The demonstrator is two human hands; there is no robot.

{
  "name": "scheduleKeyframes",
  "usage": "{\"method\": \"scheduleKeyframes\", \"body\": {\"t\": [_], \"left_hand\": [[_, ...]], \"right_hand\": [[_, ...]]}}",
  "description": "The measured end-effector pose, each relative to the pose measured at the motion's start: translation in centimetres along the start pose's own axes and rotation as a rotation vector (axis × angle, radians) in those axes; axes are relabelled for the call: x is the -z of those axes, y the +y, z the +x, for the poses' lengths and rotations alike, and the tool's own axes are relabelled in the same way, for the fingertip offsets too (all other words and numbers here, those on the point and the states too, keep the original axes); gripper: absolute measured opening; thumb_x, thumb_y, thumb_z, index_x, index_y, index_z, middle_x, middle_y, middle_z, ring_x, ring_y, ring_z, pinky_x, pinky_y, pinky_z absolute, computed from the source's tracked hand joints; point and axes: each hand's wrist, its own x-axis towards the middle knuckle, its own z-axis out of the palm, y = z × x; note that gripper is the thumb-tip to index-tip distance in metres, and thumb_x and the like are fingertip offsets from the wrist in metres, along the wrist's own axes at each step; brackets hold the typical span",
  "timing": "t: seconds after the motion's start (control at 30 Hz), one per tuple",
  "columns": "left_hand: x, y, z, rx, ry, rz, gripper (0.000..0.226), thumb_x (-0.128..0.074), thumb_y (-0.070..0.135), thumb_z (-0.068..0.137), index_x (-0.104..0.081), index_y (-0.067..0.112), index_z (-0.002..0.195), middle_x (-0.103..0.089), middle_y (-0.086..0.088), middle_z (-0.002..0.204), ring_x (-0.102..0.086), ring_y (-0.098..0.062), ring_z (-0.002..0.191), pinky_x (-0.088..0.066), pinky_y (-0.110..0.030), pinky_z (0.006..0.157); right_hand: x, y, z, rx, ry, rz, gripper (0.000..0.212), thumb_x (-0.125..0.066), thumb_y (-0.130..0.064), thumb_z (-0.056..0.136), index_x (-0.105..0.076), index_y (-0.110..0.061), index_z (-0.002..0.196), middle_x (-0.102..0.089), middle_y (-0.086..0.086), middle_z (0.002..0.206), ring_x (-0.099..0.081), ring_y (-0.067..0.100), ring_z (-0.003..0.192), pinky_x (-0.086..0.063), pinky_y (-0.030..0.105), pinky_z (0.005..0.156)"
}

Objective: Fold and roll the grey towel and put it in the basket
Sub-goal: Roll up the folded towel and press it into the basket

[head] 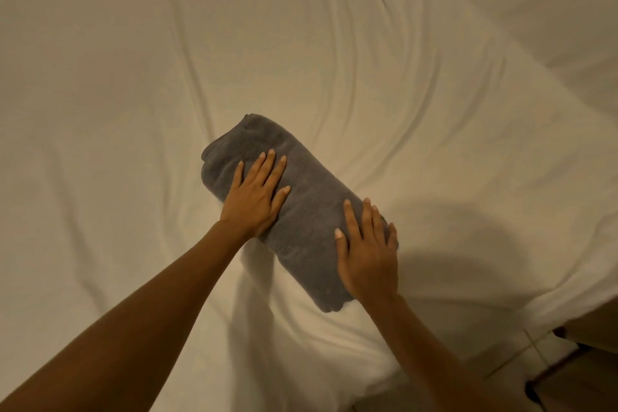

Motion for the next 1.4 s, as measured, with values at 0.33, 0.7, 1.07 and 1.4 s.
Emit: {"method": "scheduleKeyframes", "body": {"t": [0.33,0.7,1.07,1.4], "left_hand": [[-2.2,0.0,1.4,0.026,-0.005,0.019,0.072,0.005,0.057,0.086,-0.002,0.025,0.151,-0.003,-0.001,0.16,0.0,-0.015,0.147,0.012,-0.041,0.116],[2.8,4.5,-3.5,0.173,-0.18,-0.142,0.061,-0.022,0.045,0.1,-0.007,0.015,0.151,0.002,-0.006,0.159,0.003,-0.021,0.147,0.003,-0.044,0.118],[-2.7,16.4,-15.6,0.339,-0.07,-0.181,0.093,-0.029,0.069,0.08,-0.017,0.008,0.149,-0.015,-0.014,0.157,-0.02,-0.028,0.144,-0.022,-0.052,0.114],[-7.9,21.6,-12.8,0.605,0.244,0.062,0.086,-0.071,0.011,0.076,-0.023,0.006,0.148,-0.024,-0.02,0.153,-0.024,-0.032,0.142,-0.014,-0.054,0.111]], "right_hand": [[-2.9,2.6,2.1,-0.012,-0.214,0.017,0.064,0.002,-0.053,0.09,-0.005,-0.033,0.15,-0.009,-0.002,0.159,-0.007,0.018,0.146,-0.008,0.049,0.116],[1.2,4.6,1.1,0.176,-0.407,-0.058,0.065,-0.003,-0.057,0.092,-0.004,-0.03,0.151,-0.006,0.002,0.16,-0.006,0.021,0.146,-0.013,0.045,0.115],[3.5,10.2,0.9,0.669,-0.427,-0.236,0.084,-0.056,-0.04,0.085,-0.01,-0.018,0.151,-0.019,0.009,0.157,-0.024,0.026,0.143,-0.031,0.047,0.109],[0.4,10.9,3.3,0.847,-0.142,-0.322,0.089,-0.073,-0.024,0.074,-0.023,-0.005,0.145,-0.03,0.017,0.152,-0.032,0.029,0.139,-0.014,0.052,0.113]]}}
